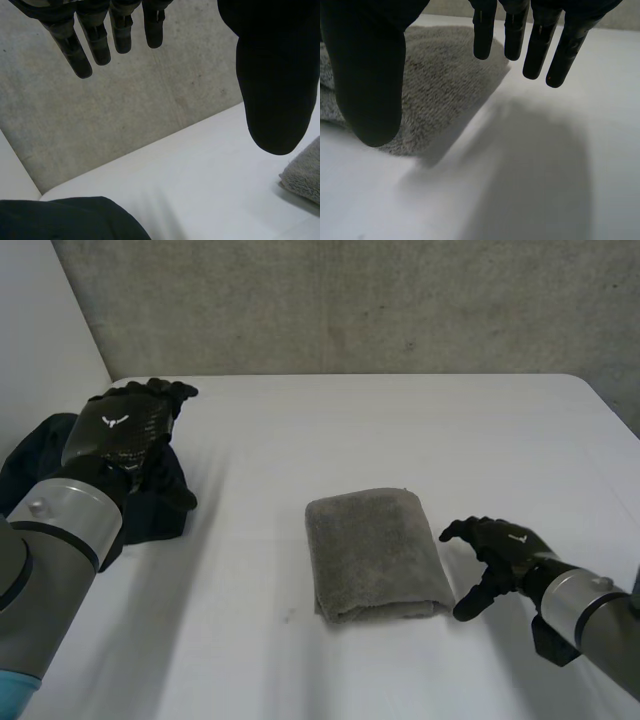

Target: Fold the laundry.

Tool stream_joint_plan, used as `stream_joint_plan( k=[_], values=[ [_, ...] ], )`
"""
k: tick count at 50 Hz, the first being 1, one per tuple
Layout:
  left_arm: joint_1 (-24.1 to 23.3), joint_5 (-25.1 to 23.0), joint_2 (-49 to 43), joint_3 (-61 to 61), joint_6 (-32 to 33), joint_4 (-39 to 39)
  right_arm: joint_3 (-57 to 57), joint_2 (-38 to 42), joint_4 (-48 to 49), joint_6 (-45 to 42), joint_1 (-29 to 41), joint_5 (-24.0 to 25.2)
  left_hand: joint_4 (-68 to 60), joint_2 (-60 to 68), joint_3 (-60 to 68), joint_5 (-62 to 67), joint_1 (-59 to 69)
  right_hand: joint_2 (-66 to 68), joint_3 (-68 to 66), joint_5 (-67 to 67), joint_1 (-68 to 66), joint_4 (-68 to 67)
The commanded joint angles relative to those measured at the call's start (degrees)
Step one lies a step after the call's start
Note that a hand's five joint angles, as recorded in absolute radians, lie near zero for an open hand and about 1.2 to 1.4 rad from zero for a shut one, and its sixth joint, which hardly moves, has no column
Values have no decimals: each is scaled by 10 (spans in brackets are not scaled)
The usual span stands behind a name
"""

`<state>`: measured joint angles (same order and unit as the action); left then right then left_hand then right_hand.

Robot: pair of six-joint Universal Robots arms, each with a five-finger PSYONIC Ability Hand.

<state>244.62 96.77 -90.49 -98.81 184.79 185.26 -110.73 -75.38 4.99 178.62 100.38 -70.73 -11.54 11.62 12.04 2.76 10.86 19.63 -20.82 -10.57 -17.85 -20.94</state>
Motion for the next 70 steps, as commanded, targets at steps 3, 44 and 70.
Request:
stream_joint_plan(
  k=[3, 44, 70],
  values=[
    [-1, 0, -7, -7, 0, 5, 1, 43, 53, 45, 32, 2, 15, -16, -20, -28, -9, 58, -46, -48, -75, -45],
    [-1, 0, -7, -16, -1, 15, 225, 167, 85, 17, 78, -66, 15, -16, -20, -28, -9, 604, -592, -594, -622, -591],
    [-3, 3, -33, -19, -2, 26, 641, 421, 20, -97, -186, -146, 15, -16, -20, -28, -9, 604, -592, -594, -622, -591]
  ],
)
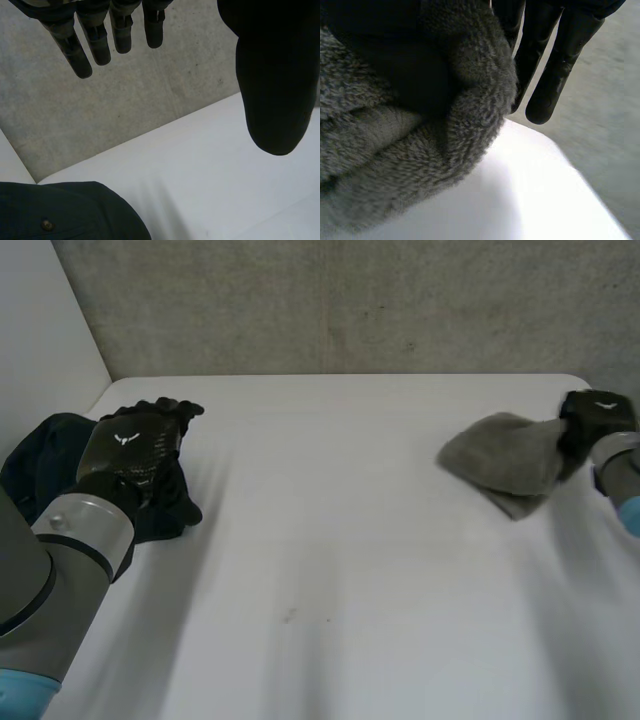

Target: Fold the laundry.

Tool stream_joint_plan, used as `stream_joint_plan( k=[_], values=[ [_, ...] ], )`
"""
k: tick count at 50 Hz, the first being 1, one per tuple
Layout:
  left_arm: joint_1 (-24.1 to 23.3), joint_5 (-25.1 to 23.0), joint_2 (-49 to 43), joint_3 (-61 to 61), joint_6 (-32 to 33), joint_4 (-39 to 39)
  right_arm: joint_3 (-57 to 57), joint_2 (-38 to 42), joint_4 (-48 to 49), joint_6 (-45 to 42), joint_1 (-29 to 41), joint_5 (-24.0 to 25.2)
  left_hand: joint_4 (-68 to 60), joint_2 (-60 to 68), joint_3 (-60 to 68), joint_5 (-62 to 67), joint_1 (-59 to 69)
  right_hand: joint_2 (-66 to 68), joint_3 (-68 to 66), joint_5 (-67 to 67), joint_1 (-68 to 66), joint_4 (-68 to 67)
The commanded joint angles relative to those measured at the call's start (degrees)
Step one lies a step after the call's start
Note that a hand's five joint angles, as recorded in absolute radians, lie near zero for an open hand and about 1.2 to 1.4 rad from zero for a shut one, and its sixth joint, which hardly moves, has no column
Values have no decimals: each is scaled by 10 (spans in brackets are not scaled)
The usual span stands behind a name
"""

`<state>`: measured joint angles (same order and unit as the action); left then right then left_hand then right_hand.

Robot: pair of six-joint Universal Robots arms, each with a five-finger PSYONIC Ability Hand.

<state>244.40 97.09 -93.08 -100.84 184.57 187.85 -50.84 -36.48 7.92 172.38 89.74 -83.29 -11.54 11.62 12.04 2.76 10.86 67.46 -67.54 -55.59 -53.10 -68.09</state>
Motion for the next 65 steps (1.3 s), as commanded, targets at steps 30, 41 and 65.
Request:
stream_joint_plan(
  k=[30, 41, 65],
  values=[
    [-3, -2, -24, 2, 1, 2, 30, 45, -56, -73, -149, -78, 15, -16, -20, -28, -9, 93, -92, -111, -236, -86],
    [-3, -2, -18, 3, 1, 2, -18, -42, -125, -67, -171, -71, 15, -16, -20, -28, -9, -575, 575, 556, 431, 581],
    [2, -2, -8, 11, 4, 4, -116, -285, -80, -209, -139, 9, 15, -16, -20, -28, -9, -575, 575, 556, 431, 581]
  ],
)
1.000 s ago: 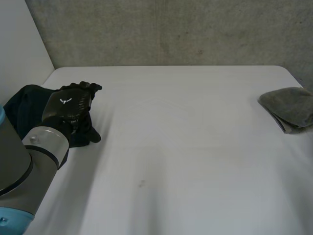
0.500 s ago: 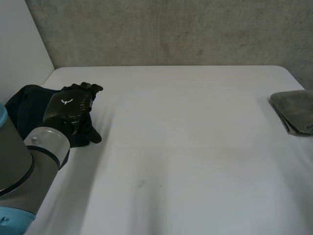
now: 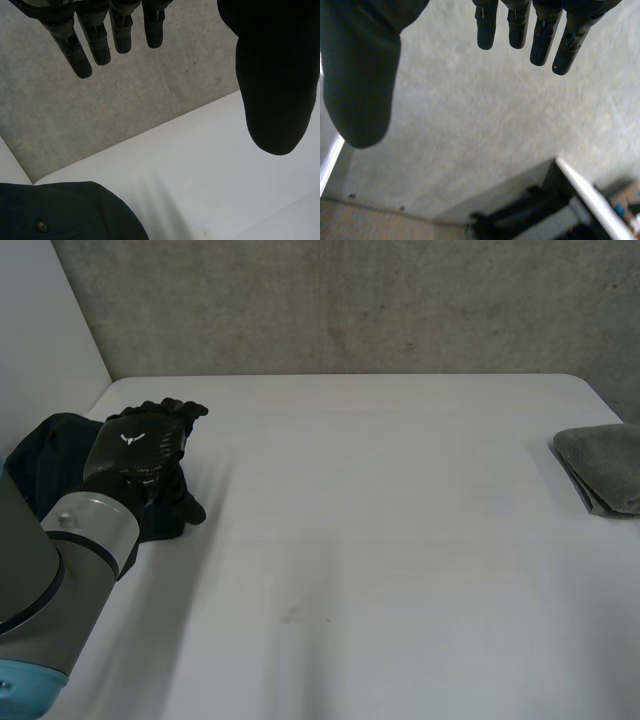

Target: Fold the laundry.

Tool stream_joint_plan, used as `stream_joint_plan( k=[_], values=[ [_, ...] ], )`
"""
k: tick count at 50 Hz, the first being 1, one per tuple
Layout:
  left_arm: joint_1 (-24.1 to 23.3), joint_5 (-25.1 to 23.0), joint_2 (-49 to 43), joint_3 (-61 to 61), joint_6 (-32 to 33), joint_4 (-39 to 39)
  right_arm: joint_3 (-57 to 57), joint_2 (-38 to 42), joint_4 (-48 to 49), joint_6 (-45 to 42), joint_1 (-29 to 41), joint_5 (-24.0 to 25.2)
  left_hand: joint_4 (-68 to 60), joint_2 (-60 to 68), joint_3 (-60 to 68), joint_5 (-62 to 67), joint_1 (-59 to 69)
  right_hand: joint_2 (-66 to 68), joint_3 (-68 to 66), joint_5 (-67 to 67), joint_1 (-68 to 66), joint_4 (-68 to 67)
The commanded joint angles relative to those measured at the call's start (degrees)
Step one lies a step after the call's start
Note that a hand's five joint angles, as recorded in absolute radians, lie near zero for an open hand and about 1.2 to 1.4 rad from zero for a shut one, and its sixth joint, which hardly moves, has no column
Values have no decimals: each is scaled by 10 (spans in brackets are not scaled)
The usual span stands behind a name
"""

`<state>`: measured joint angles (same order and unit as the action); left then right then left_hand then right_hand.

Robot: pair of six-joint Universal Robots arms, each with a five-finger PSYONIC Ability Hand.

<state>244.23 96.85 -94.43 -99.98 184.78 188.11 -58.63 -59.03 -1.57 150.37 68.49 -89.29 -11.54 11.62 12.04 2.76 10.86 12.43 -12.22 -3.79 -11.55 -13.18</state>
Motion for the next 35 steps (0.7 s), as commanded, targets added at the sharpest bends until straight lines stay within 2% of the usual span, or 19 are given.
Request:
stream_joint_plan(
  k=[1, 4, 11, 15, 18, 22, 26, 27, 31, 35],
  values=[
    [5, 0, 6, 2, 2, 1, -56, -82, 17, 23, 98, 91, 15, -16, -20, -28, -9, -24, 22, 38, 15, 32],
    [10, -1, 9, 5, 4, 3, -93, -114, 24, 49, 133, 120, 15, -16, -20, -28, -9, -24, 22, 38, 15, 32],
    [34, -2, 9, 13, 8, 4, -216, -180, 32, 145, 281, 204, 15, -16, -20, -28, -9, -24, 22, 38, 15, 32],
    [73, -17, 5, 21, 8, 3, -279, -185, 32, 162, 352, 234, 15, -16, -20, -28, -9, -24, 22, 38, 15, 32],
    [108, -40, -6, 29, 13, 1, -314, -183, 33, 162, 394, 239, 15, -16, -20, -28, -9, -24, 22, 38, 15, 32],
    [152, -63, -51, 44, 58, 1, -372, -180, 47, 161, 458, 239, 15, -16, -20, -28, -9, -24, 22, 38, 15, 32],
    [198, -65, -106, 66, 142, 5, -412, -178, 74, 158, 485, 238, 15, -16, -20, -28, -9, -24, 22, 38, 15, 32],
    [214, -67, -132, 77, 177, 6, -420, -178, 82, 157, 487, 238, 15, -16, -20, -28, -9, -24, 22, 38, 15, 32],
    [246, -69, -197, 120, 240, 22, -441, -178, 101, 154, 488, 238, 15, -16, -20, -28, -9, -24, 22, 38, 15, 32],
    [259, -73, -261, 159, 256, 55, -446, -177, 104, 153, 487, 238, 15, -16, -20, -28, -9, -24, 22, 38, 15, 32]
  ],
)
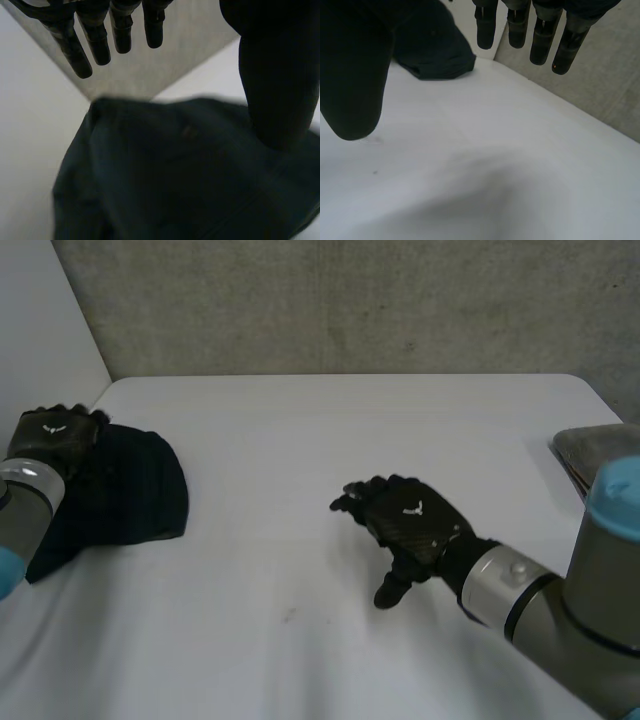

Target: Fold the laundry.

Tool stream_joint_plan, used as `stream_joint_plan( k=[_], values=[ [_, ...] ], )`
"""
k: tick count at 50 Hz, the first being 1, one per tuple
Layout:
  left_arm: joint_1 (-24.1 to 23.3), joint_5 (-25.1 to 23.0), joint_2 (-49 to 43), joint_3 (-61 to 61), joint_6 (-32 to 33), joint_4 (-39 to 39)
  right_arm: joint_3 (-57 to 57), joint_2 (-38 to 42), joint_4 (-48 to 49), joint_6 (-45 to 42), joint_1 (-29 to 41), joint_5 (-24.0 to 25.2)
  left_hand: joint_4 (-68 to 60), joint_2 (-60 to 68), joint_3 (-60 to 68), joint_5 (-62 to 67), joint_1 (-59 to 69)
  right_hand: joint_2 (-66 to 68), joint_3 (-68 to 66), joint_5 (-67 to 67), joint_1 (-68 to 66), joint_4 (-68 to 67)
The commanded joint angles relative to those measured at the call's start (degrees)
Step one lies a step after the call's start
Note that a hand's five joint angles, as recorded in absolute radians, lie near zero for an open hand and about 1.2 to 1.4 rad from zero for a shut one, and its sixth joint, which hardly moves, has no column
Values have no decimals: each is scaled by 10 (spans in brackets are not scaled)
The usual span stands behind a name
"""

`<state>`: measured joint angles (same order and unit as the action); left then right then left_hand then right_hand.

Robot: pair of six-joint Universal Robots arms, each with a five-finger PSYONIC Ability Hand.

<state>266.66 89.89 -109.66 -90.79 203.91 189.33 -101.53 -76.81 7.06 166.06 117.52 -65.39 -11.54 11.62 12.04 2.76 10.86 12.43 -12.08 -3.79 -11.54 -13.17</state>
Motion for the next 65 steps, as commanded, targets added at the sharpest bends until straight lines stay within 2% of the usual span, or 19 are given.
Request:
stream_joint_plan(
  k=[1, 9, 18, 21, 22, 23, 24, 29, 37, 43, 45, 46, 51, 52, 53, 54, 55, 60, 65],
  values=[
    [36, -4, -118, 76, 66, 50, -18, 1, 18, -4, -4, -1, 15, -16, -20, -27, -8, -24, 21, 38, 15, 32],
    [57, -31, -199, 152, 70, 75, -26, 3, 19, -4, -9, -2, 7, -7, -12, -19, 0, -24, 21, 38, 15, 32],
    [59, -36, -264, 222, 82, 74, -34, 10, 21, -5, -8, -2, -40, 40, 35, 28, 47, -24, 21, 38, 15, 32],
    [59, -36, -284, 249, 83, 74, -34, 13, 21, -5, -8, -2, -260, 259, 255, 248, 267, -24, 21, 38, 15, 32],
    [59, -34, -287, 255, 83, 73, -34, 13, 21, -6, -7, -2, -406, 405, 401, 394, 413, -24, 21, 38, 15, 32],
    [58, -28, -289, 259, 83, 73, -34, 13, 21, -6, -8, -2, -682, 681, 677, 670, 689, -24, 21, 38, 15, 32],
    [56, -26, -289, 259, 82, 74, -34, 13, 21, -6, -8, -3, -685, 684, 680, 672, 691, -24, 21, 38, 15, 32],
    [39, -24, -259, 238, 71, 69, -34, 13, 21, -6, -10, -3, -685, 684, 680, 672, 691, -24, 21, 38, 15, 32],
    [-70, -26, -109, 154, -11, 73, -24, 13, 21, -6, -12, -22, -685, 684, 680, 672, 691, -24, 21, 38, 15, 32],
    [-186, -27, -36, 104, -77, 68, -11, 10, 20, -4, -18, -83, -685, 684, 680, 672, 691, -24, 21, 38, 15, 32],
    [-218, -28, -30, 90, -89, 68, -6, 9, 20, -4, -37, -111, -685, 684, 680, 672, 691, -24, 21, 38, 15, 32],
    [-252, -28, -30, 77, -99, 67, -5, 8, 20, -2, -46, -119, -685, 684, 680, 672, 691, -24, 21, 38, 15, 32],
    [-349, -26, -43, 52, -105, 58, 4, 6, 18, -2, -80, -147, -685, 684, 680, 672, 691, -24, 21, 38, 15, 32],
    [-358, -26, -49, 51, -104, 54, 5, 6, 18, -2, -83, -148, -595, 594, 590, 583, 602, -24, 21, 38, 15, 32],
    [-368, -26, -56, 51, -103, 50, 8, 6, 17, -2, -87, -149, -423, 422, 417, 410, 429, -24, 21, 38, 15, 32],
    [-385, -24, -67, 52, -99, 38, 9, 6, 17, -2, -87, -148, -76, 75, 71, 64, 83, -24, 21, 38, 15, 32],
    [-391, -22, -70, 54, -98, 31, 10, 6, 17, -2, -88, -146, 6, -7, -11, -18, 1, -24, 21, 38, 15, 32],
    [-385, 4, -67, 61, -92, 3, 16, 7, 14, -1, -88, -145, 15, -16, -20, -27, -8, -24, 21, 38, 15, 32],
    [-327, 17, -35, 53, -92, -7, 24, 6, 12, -1, -87, -145, 5, -6, -10, -17, 2, -24, 21, 38, 15, 32]
  ],
)
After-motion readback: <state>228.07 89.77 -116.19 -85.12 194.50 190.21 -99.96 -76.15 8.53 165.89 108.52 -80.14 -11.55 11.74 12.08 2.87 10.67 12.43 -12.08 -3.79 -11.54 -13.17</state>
